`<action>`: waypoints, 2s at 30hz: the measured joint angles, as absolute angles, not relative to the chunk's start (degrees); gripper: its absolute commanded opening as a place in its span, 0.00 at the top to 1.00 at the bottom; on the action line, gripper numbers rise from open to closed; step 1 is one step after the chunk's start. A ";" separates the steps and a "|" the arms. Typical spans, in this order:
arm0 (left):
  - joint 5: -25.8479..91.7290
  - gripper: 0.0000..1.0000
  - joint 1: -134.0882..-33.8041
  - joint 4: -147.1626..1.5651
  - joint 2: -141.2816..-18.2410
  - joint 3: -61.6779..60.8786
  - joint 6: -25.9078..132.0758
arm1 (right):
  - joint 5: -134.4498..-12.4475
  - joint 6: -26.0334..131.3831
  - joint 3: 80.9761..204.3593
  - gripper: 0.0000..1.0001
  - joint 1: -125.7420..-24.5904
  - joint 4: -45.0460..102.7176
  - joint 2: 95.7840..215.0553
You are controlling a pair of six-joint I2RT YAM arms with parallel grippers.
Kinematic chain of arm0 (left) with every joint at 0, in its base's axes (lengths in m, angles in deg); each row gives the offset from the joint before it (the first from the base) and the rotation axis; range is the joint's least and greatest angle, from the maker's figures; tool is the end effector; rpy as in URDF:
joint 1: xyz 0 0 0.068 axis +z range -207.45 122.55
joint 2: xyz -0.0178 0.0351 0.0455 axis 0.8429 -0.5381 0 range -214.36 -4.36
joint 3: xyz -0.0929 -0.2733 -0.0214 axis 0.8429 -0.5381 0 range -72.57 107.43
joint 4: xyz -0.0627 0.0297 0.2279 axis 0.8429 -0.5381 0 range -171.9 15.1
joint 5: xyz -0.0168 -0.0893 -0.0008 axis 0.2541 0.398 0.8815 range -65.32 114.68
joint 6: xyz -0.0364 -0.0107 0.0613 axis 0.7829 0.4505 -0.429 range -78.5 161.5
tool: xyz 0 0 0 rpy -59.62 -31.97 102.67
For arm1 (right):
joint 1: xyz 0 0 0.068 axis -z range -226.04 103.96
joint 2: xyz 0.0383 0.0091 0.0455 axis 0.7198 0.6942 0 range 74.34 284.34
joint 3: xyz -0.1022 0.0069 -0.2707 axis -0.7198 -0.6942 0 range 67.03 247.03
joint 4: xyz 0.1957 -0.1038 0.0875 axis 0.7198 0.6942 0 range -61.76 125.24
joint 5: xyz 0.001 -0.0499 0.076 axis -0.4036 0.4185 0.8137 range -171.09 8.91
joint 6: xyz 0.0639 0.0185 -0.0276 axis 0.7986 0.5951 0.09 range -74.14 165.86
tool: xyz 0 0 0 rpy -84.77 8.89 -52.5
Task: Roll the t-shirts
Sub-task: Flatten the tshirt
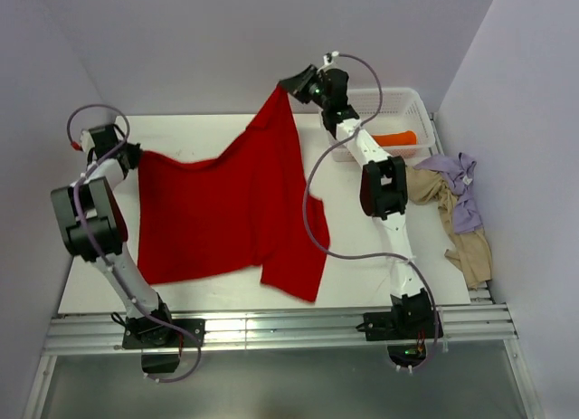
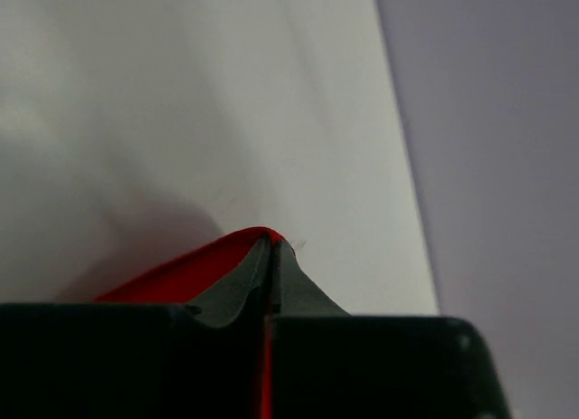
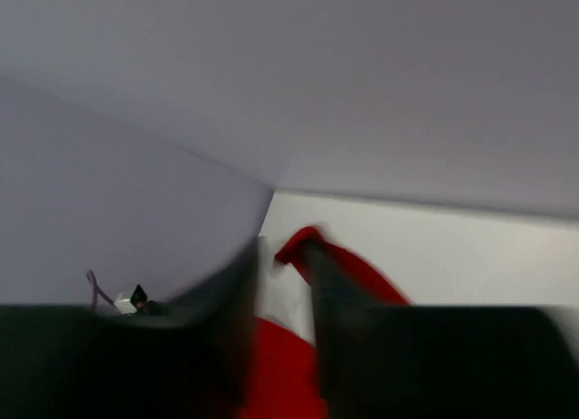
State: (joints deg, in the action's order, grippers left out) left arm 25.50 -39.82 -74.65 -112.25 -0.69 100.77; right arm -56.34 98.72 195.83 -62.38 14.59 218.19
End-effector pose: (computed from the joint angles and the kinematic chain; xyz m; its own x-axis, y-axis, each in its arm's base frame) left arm 0.4081 0.1289 0.2222 -0.0340 -0.9126 -0.4075 -0.6278 0.3367 -0.7017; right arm 0.5717 0.1936 0.2771 -0.5381 0.5966 -0.5954 -0.3779 0.4606 0.8032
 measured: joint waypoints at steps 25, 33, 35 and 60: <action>26.37 0.04 -41.52 -80.40 -85.78 -13.76 93.05 | -58.94 88.06 137.55 0.56 -58.16 10.50 168.14; 28.97 0.06 -40.50 -82.98 -73.94 -34.00 94.34 | -66.89 87.33 118.10 0.56 -58.57 20.38 163.13; 29.61 0.07 -40.28 -83.48 -71.27 -37.11 94.72 | -68.25 87.12 114.98 0.53 -59.21 23.46 162.83; 31.84 0.14 -37.92 -83.09 -63.84 -45.37 95.35 | -76.66 91.88 98.17 0.51 -68.41 21.83 157.10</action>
State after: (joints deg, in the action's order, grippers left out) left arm 31.84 -37.92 -83.09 -63.84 -45.37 95.35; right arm -76.66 91.88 98.17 -68.41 21.83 157.10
